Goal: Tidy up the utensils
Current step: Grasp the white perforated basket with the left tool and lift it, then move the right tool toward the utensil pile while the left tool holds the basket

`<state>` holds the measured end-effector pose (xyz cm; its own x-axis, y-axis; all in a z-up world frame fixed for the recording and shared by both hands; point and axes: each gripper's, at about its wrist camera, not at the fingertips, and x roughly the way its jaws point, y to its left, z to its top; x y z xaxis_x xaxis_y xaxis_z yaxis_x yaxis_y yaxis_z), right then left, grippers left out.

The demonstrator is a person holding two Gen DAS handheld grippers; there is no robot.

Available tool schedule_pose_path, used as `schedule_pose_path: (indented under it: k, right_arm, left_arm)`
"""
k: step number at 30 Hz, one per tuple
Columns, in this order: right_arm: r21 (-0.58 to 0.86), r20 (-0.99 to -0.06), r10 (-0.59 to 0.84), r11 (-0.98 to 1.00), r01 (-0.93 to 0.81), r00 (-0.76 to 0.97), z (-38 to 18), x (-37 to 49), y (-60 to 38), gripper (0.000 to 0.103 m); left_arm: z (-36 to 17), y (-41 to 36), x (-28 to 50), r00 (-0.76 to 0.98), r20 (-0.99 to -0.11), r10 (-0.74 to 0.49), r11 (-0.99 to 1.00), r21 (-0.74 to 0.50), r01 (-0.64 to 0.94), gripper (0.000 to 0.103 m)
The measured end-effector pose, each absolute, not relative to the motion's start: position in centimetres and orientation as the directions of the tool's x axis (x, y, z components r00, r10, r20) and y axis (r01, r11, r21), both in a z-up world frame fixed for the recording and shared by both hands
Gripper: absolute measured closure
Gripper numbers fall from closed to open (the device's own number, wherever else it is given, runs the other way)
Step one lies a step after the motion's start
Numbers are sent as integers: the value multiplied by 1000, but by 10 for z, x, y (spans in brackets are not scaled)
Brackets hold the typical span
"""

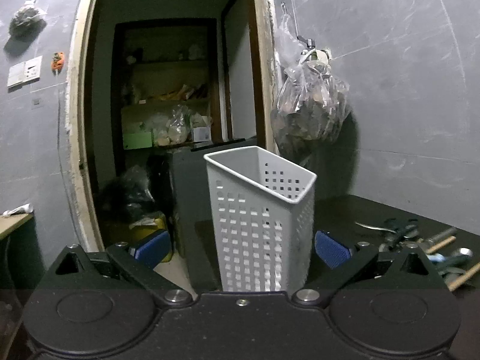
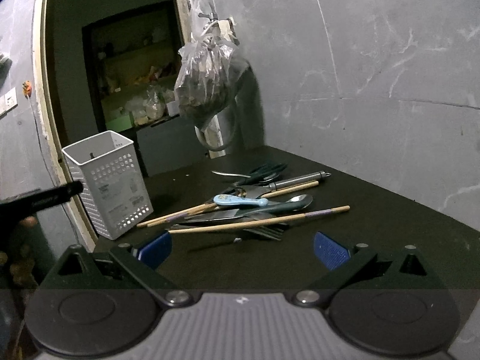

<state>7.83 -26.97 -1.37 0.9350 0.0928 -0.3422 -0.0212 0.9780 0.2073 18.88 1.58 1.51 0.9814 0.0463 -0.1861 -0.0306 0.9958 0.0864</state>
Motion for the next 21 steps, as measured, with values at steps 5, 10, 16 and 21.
schedule_pose_path:
  k: [5, 10, 16, 21]
  right_arm:
    - [178, -361, 62, 984, 4, 931, -13, 88, -270, 0]
    - [135, -379, 32, 991, 21, 925, -14, 93, -269, 0]
    - [124, -400, 21, 992, 31, 916, -17, 100, -273, 0]
    - [124, -413, 22, 992, 33, 911, -19, 105, -275, 0]
  left_arm:
    - [9, 10, 232, 979, -198, 47, 993, 118, -24, 1]
    - [4, 6, 251, 978, -203, 46, 992, 128, -20, 1]
    - [-2, -8, 254, 982, -178, 71, 982, 188, -37, 15]
    - [0, -6, 251, 981, -187, 47, 986, 168, -15, 18]
